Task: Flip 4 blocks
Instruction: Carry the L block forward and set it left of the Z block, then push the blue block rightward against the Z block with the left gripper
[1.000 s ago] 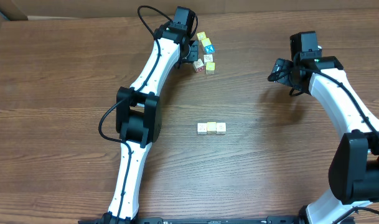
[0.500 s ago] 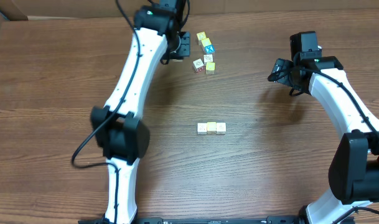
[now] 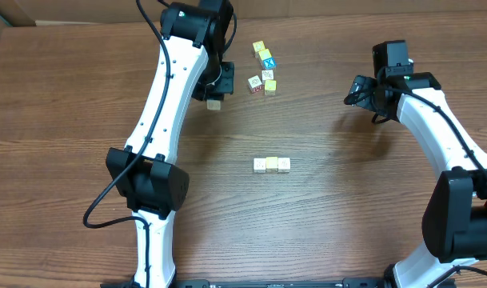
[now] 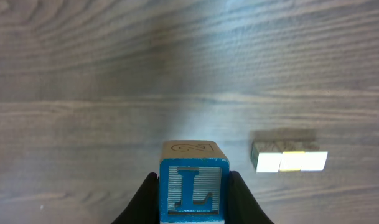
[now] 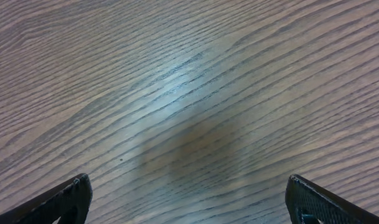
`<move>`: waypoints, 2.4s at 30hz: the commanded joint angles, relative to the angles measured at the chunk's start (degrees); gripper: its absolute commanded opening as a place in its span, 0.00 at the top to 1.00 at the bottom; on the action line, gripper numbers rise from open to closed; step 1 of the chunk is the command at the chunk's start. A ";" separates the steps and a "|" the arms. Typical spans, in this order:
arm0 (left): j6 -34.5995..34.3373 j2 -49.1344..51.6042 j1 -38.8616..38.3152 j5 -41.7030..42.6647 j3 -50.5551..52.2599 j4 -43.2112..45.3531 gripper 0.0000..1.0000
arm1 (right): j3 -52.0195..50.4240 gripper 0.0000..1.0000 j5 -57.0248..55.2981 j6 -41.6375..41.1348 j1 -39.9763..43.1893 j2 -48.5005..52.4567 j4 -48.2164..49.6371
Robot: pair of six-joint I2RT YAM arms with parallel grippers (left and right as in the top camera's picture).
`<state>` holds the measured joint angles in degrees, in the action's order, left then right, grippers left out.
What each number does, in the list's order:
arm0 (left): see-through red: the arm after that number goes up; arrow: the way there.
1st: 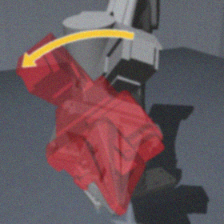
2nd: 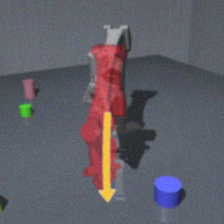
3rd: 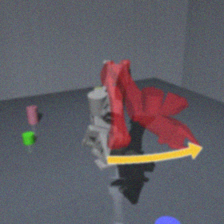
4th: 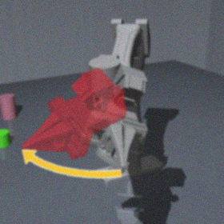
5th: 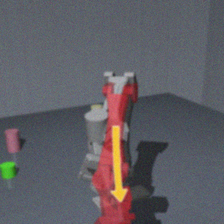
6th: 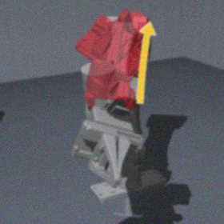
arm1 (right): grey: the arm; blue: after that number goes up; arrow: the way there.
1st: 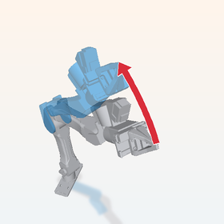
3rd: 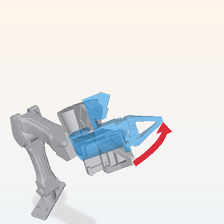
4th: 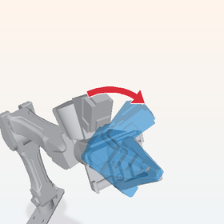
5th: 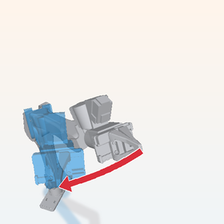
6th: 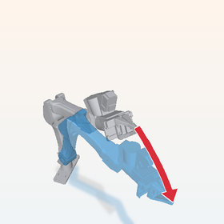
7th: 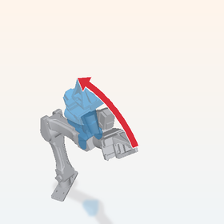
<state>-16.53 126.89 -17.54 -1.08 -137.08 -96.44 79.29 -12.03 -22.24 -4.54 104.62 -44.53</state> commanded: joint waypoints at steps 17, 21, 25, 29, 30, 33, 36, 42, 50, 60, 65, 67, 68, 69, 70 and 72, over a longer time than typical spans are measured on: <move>-0.24 -3.52 -5.11 3.17 14.45 -0.39 0.95 | 1.20 0.00 -0.55 0.20 0.15 -1.66 0.33; -0.72 -7.41 -5.09 2.95 21.90 -0.20 0.95 | 1.20 0.00 -0.55 0.20 0.17 -1.66 0.33; -3.06 -11.28 -5.35 3.17 29.42 5.88 0.95 | 1.20 0.00 -0.55 0.20 0.17 -1.66 0.33; -5.70 -12.04 -5.81 3.02 35.60 11.61 0.96 | 1.20 0.00 -0.55 0.20 0.17 -1.66 0.33; -6.27 -12.04 -5.86 3.04 37.24 13.18 0.95 | 1.20 0.00 -0.57 0.20 0.17 -1.66 0.33; -8.76 -12.04 -5.92 3.13 42.82 18.29 0.96 | 1.20 0.00 -0.55 0.20 0.17 -1.66 0.33; -10.60 -12.04 -6.03 5.92 47.91 25.09 0.96 | 1.20 0.00 -0.55 0.20 0.17 -1.66 0.33; -10.51 -12.04 -6.16 9.68 51.10 29.90 0.93 | 1.20 0.00 -0.55 0.20 0.17 -1.66 0.33; -8.74 -12.33 -5.16 9.64 49.68 28.57 0.51 | 1.20 0.00 -0.55 0.20 0.17 -1.66 0.33; -7.48 -16.35 -2.95 6.12 42.66 22.67 0.70 | 1.20 0.00 -0.55 0.20 0.17 -1.66 0.33; -7.48 -16.72 -3.04 4.92 43.58 19.10 0.96 | 1.20 0.00 -0.55 0.20 0.17 -1.66 0.33; -7.48 -16.72 -3.41 4.66 45.31 18.86 0.96 | 1.20 0.00 -0.55 0.20 0.17 -1.66 0.33; -7.54 -16.72 -3.50 4.68 46.36 18.93 0.96 | 1.20 0.00 -0.55 0.20 0.17 -1.66 0.33; -7.85 -16.72 -3.54 4.68 47.60 18.99 0.96 | 1.20 0.00 -0.55 0.20 0.17 -1.66 0.33; -7.93 -16.72 -3.54 4.70 48.74 19.19 0.96 | 1.20 0.00 -0.55 0.20 0.15 -1.66 0.33; -8.17 -16.72 -3.54 4.72 51.60 20.79 0.96 | 1.20 0.00 -0.55 0.20 0.17 -1.66 0.33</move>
<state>-24.71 110.98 -20.62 4.56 -88.62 -76.40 79.29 -12.03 -22.22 -4.51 104.62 -44.56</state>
